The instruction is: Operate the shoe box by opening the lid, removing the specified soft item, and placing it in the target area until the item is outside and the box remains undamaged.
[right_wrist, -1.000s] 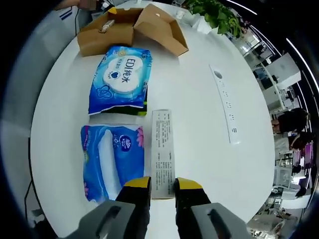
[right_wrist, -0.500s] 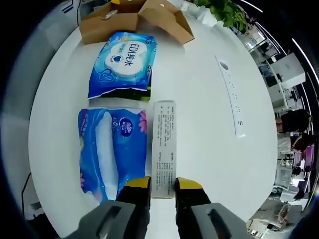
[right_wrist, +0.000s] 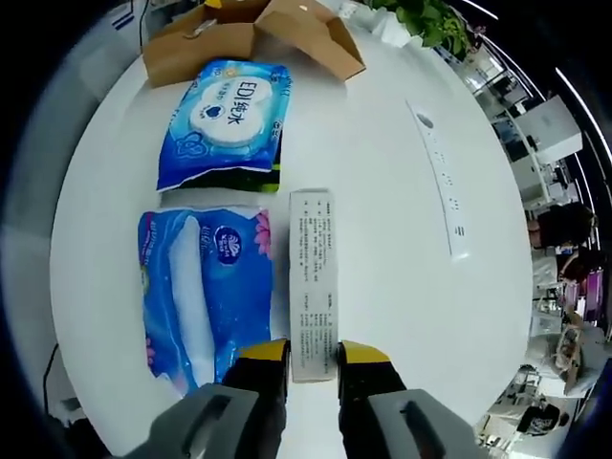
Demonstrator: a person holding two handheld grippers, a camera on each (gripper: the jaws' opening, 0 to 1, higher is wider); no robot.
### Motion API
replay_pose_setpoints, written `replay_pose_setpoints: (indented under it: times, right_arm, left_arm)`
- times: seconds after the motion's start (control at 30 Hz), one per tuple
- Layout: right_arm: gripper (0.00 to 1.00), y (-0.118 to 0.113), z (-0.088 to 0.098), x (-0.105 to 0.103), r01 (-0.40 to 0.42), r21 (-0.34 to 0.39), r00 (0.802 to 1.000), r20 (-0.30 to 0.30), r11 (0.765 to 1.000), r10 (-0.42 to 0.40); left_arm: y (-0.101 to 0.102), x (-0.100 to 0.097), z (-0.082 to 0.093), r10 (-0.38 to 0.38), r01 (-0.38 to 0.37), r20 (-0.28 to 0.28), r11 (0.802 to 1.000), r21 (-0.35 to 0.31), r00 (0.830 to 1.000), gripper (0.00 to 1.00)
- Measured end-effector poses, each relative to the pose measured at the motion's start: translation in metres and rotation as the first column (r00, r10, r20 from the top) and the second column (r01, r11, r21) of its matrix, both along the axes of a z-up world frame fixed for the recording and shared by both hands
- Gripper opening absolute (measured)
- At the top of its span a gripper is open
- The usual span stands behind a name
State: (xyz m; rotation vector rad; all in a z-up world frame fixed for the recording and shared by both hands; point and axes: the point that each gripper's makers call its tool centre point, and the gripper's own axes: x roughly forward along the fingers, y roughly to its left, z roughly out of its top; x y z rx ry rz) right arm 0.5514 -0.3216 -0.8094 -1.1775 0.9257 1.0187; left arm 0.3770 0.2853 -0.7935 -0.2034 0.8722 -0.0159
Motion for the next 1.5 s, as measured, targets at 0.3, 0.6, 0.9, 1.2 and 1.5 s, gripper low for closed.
replay_pose_setpoints:
  times: [0.3,0.6,0.9,1.2,1.5]
  right_arm:
    - [0.18,-0.002,0.002,0.007,0.028,0.009,0.999,0.019,1.0,-0.028]
    - [0.19,-0.002,0.008,0.008,0.058,0.033,0.997,0.054,0.998,-0.06]
    - [0.2,0.001,0.013,0.005,0.07,0.047,0.995,0.062,0.996,-0.073]
    - [0.25,0.007,0.024,-0.002,0.09,0.076,0.992,0.083,0.993,-0.097]
    - [0.32,0.018,0.041,-0.016,0.146,0.159,0.982,0.092,0.976,-0.162]
  left_arm:
    - [0.0,0.0,0.0,0.0,0.0,0.0,1.0,0.0,1.0,0.03]
    - [-0.002,-0.001,0.002,0.0,0.0,-0.001,1.0,0.005,1.0,0.03]
    - [-0.002,-0.002,0.002,-0.003,0.003,-0.002,1.0,0.009,1.0,0.03]
    - [0.0,0.0,0.0,0.001,-0.001,0.0,1.0,0.013,1.0,0.04]
    - [-0.005,-0.002,0.002,-0.006,0.006,0.005,1.0,0.026,1.0,0.04]
